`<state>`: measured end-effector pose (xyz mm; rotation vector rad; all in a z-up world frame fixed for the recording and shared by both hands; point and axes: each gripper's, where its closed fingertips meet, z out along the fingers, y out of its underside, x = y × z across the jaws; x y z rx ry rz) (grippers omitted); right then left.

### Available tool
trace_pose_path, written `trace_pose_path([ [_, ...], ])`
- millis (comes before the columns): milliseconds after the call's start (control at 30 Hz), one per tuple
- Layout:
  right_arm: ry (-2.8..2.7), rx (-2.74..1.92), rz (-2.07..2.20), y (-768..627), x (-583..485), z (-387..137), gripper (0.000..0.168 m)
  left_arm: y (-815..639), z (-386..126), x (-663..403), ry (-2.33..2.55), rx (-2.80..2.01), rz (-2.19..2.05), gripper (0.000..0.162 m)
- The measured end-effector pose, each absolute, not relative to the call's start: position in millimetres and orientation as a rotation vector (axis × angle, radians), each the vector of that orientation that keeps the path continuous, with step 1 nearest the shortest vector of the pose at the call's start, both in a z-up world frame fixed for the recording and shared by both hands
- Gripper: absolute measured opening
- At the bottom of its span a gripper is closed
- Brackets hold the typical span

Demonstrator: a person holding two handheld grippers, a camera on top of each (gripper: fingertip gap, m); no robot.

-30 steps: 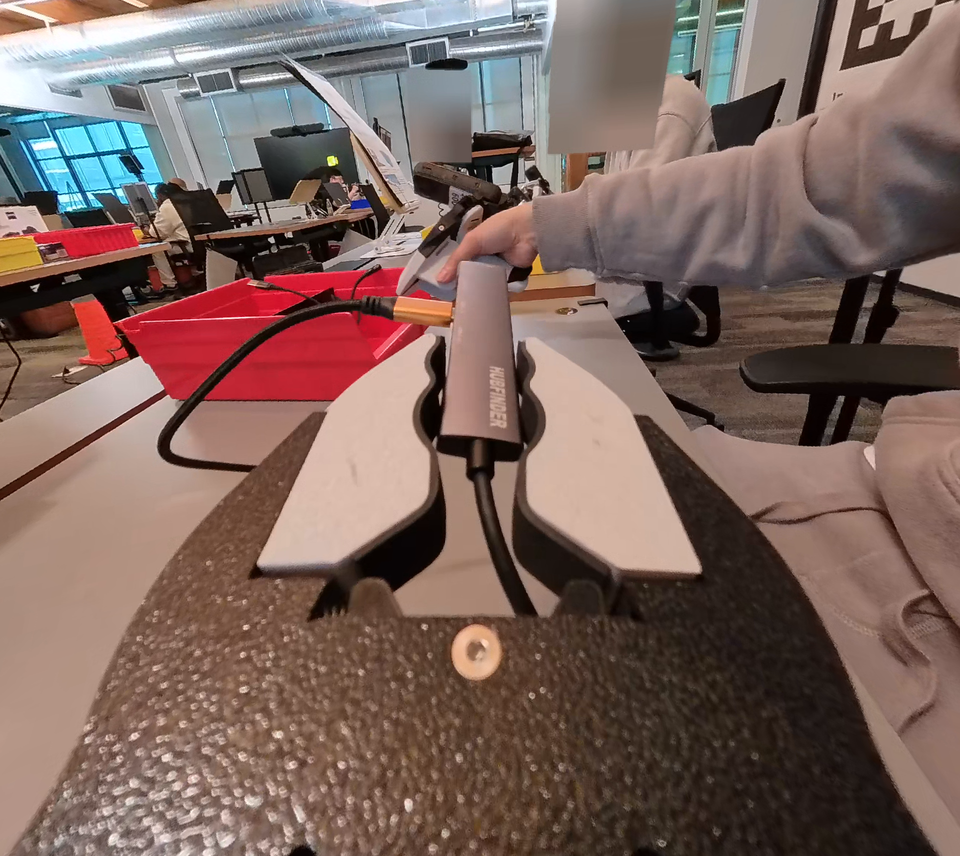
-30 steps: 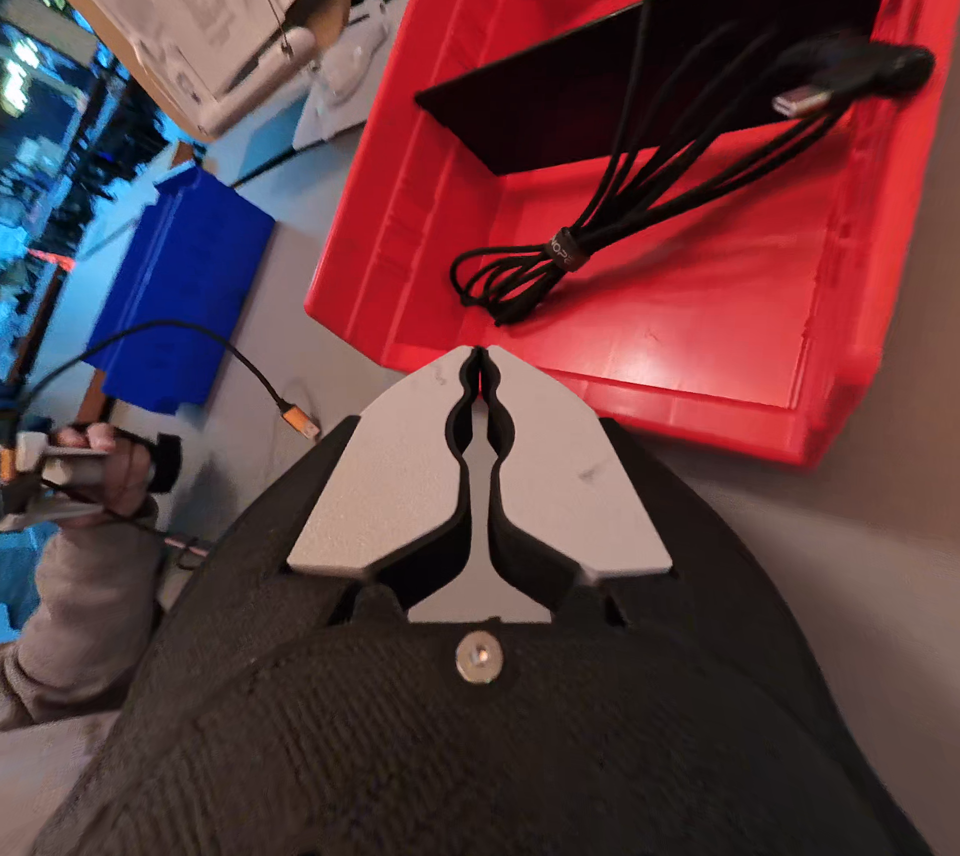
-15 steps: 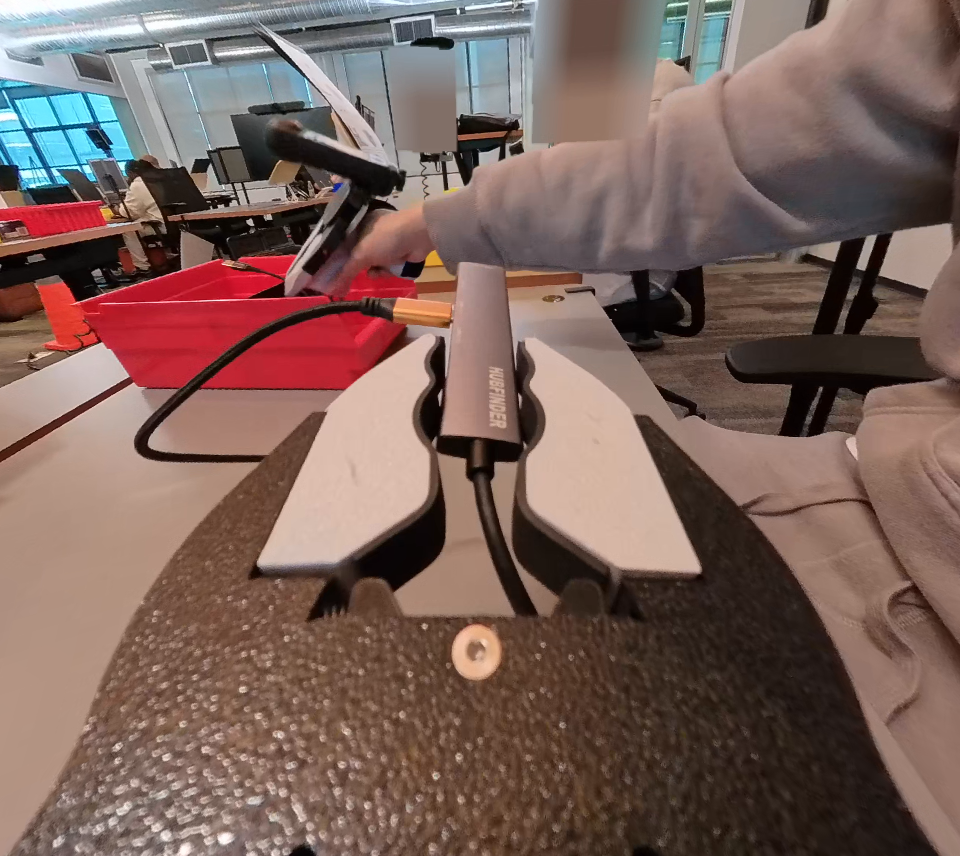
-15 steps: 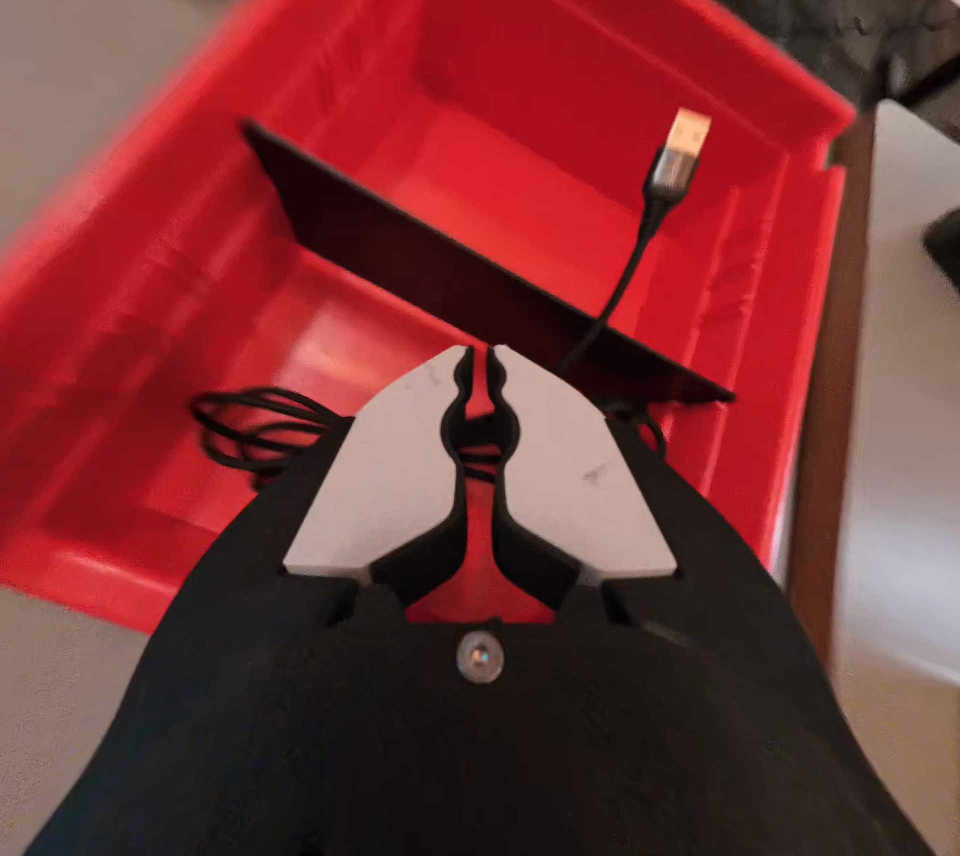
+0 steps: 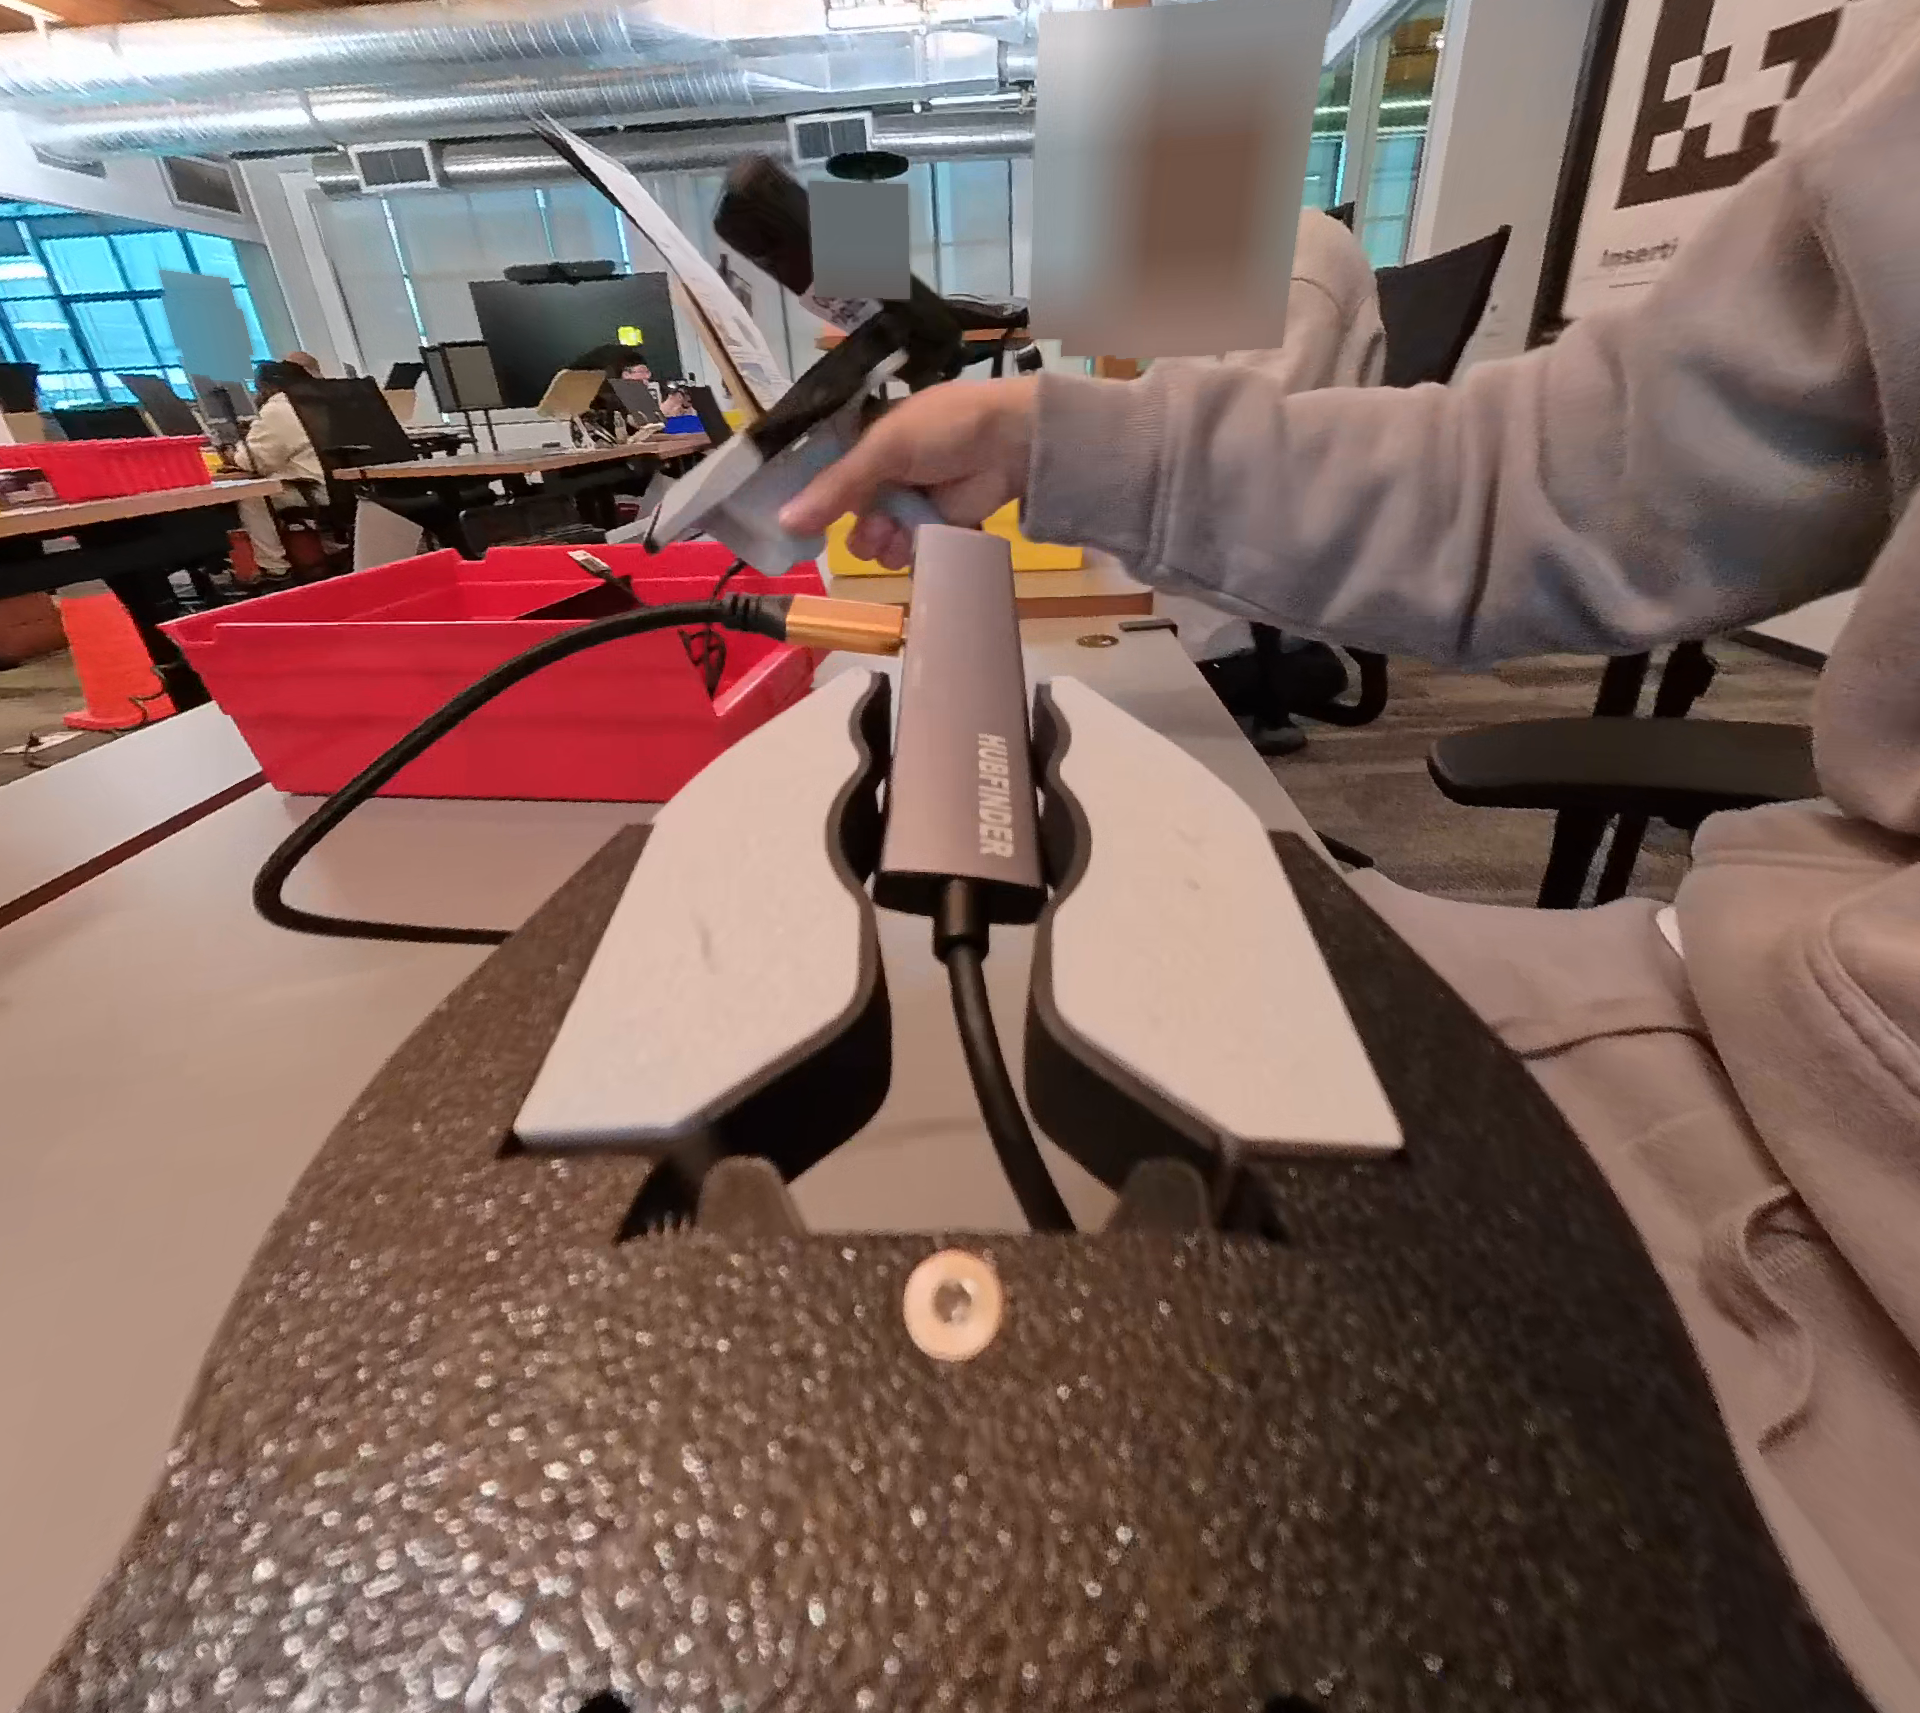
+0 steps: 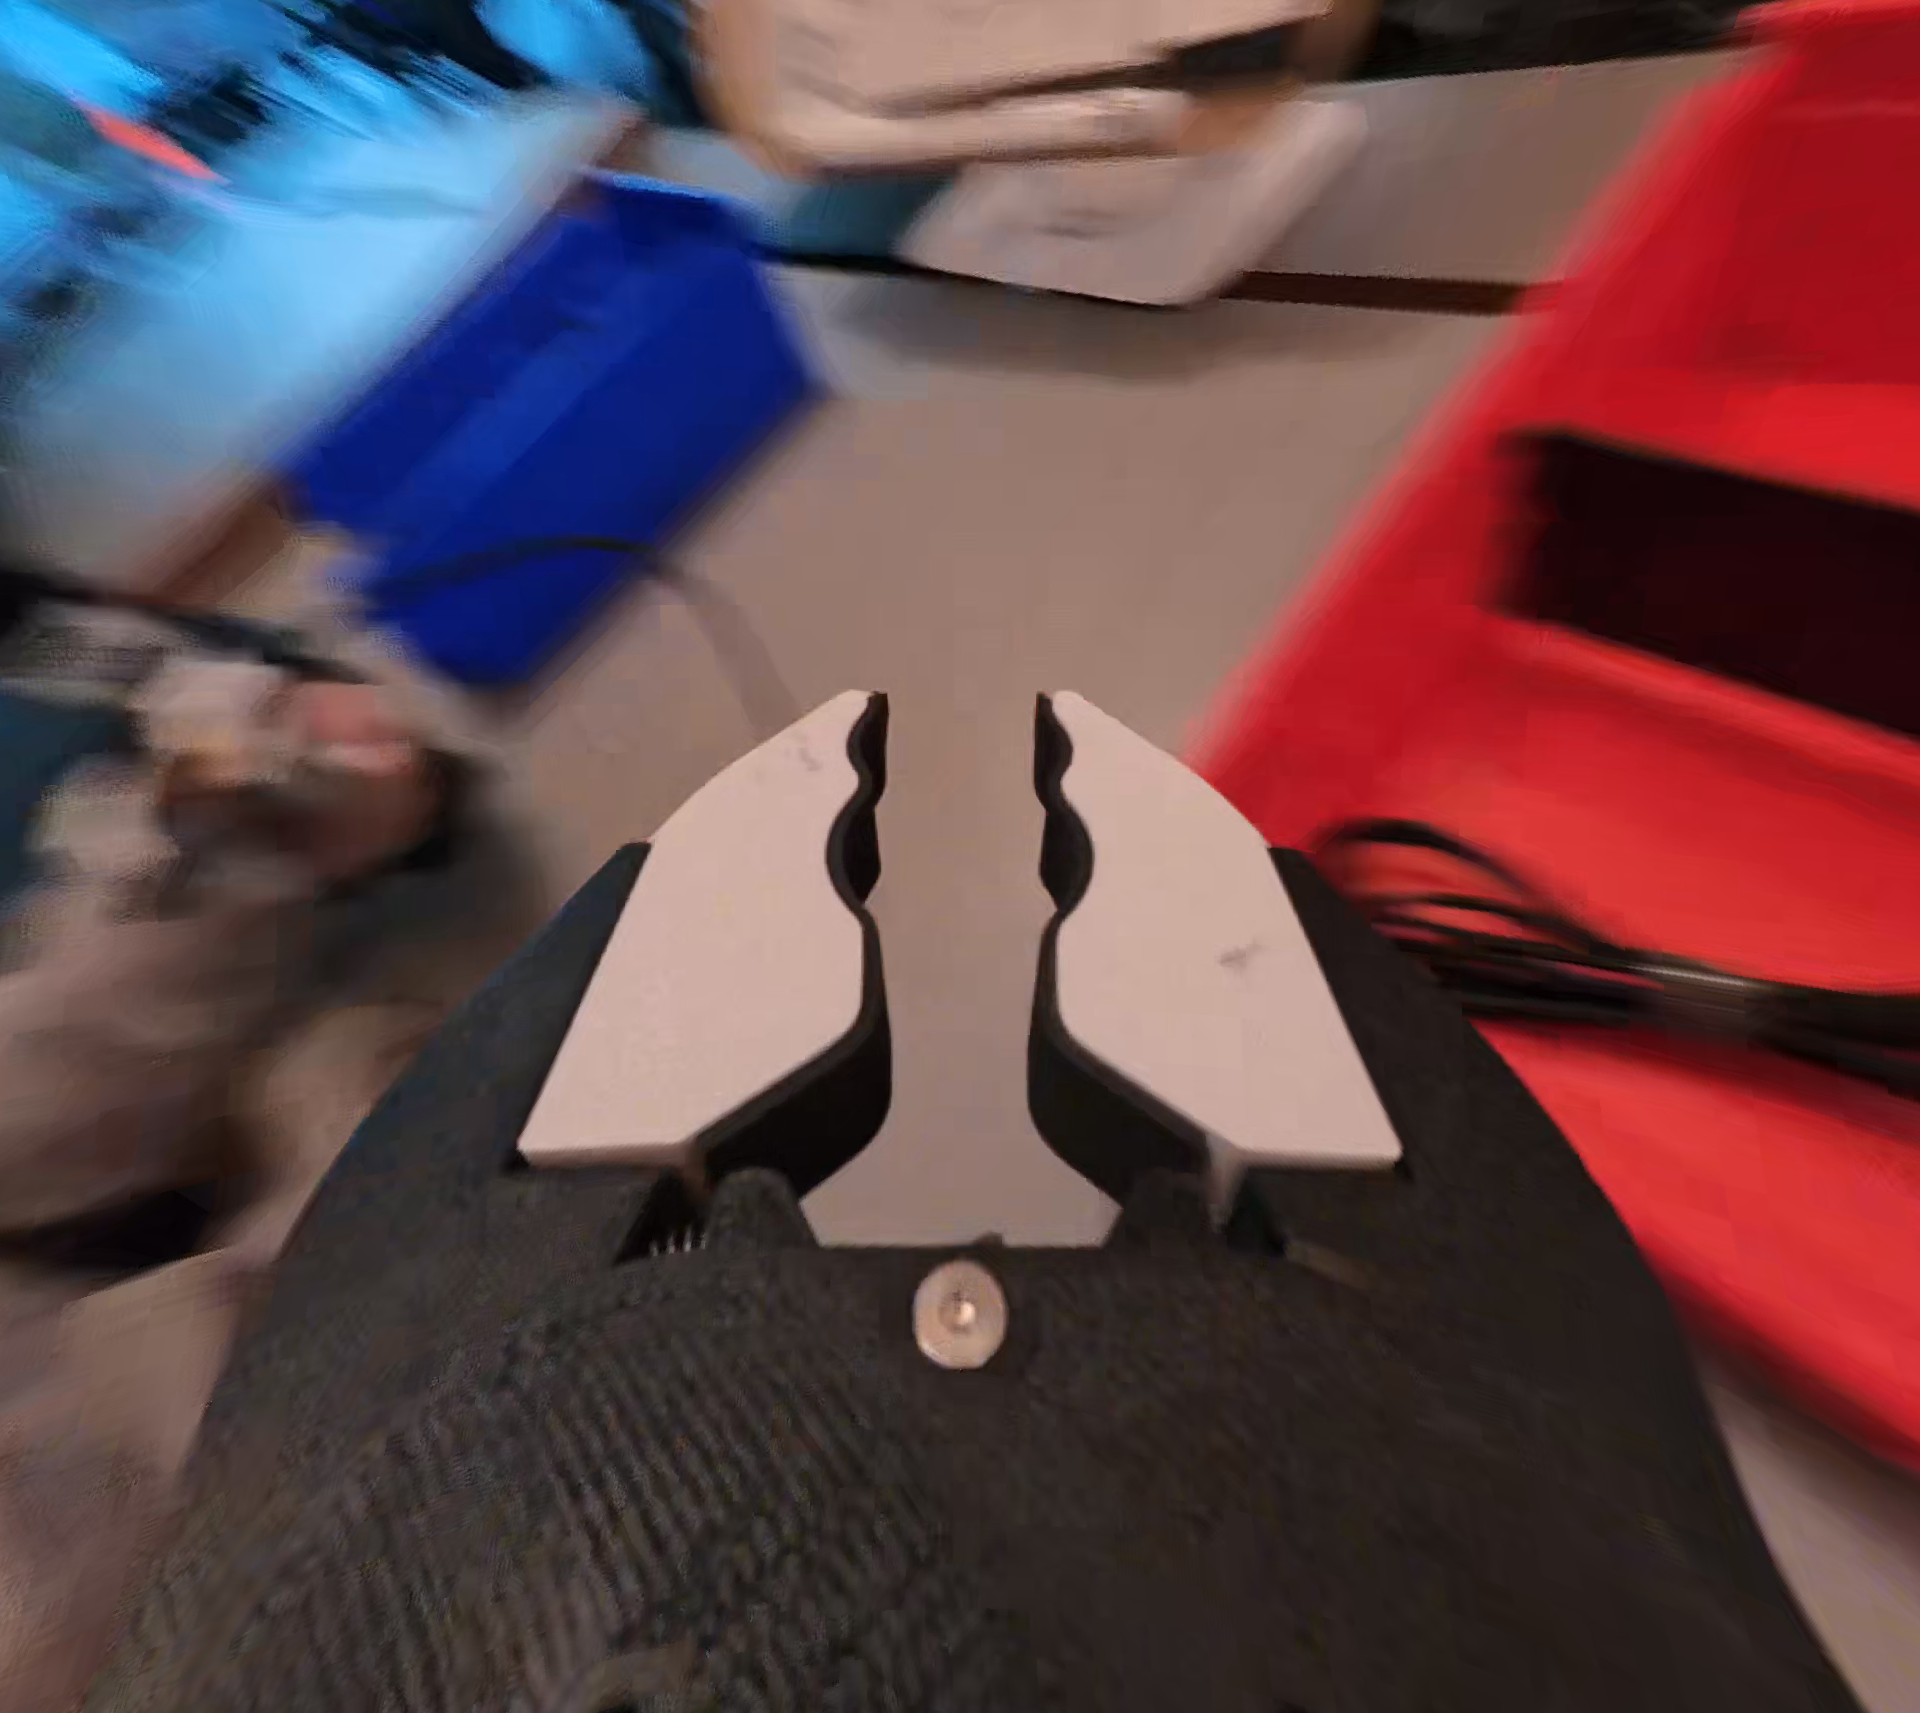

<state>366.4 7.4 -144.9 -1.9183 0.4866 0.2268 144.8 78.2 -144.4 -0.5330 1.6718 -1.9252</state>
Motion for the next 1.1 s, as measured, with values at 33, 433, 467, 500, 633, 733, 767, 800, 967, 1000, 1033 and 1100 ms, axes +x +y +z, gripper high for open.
trace_pose_path([
  [33, 0.449, -1.819, 0.426, 16, 328, -135, 0.029, 75, -145, 142, 1.691, -0.508, -1.940, 0.026],
  [433, 0.242, -1.610, 1.333, 34, 135, -141, 0.022, 24, -155, 96, 2.061, -0.150, -1.984, 0.026],
  [467, 0.239, -1.608, 1.357, 34, 130, -140, 0.020, 21, -155, 92, 2.078, -0.124, -1.992, 0.026],
  [500, 0.242, -1.591, 1.386, 34, 126, -138, 0.015, 20, -154, 89, 2.094, -0.106, -1.993, 0.026],
  [633, 0.173, -1.531, 1.407, 32, 116, -130, 0.007, 20, -153, 83, 2.123, -0.066, -1.960, 0.026],
  [733, 0.172, -1.498, 1.356, 34, 116, -124, 0.007, 21, -149, 83, 2.094, -0.056, -1.941, 0.026],
  [767, 0.163, -1.491, 1.338, 34, 115, -123, 0.007, 22, -147, 83, 2.089, -0.053, -1.949, 0.026],
  [800, 0.164, -1.493, 1.325, 35, 115, -122, 0.007, 22, -147, 82, 2.090, -0.052, -1.954, 0.026],
  [967, 0.169, -1.510, 1.312, 37, 110, -121, 0.007, 25, -145, 78, 2.098, -0.037, -1.968, 0.026],
  [1000, 0.151, -1.530, 1.316, 37, 108, -121, 0.007, 25, -145, 76, 2.107, -0.031, -1.969, 0.026],
  [1033, 0.146, -1.553, 1.298, 37, 108, -122, 0.007, 26, -145, 76, 2.115, -0.031, -1.966, 0.026],
  [1100, 0.127, -1.610, 1.274, 36, 107, -125, 0.007, 25, -147, 75, 2.125, -0.028, -1.955, 0.025],
])
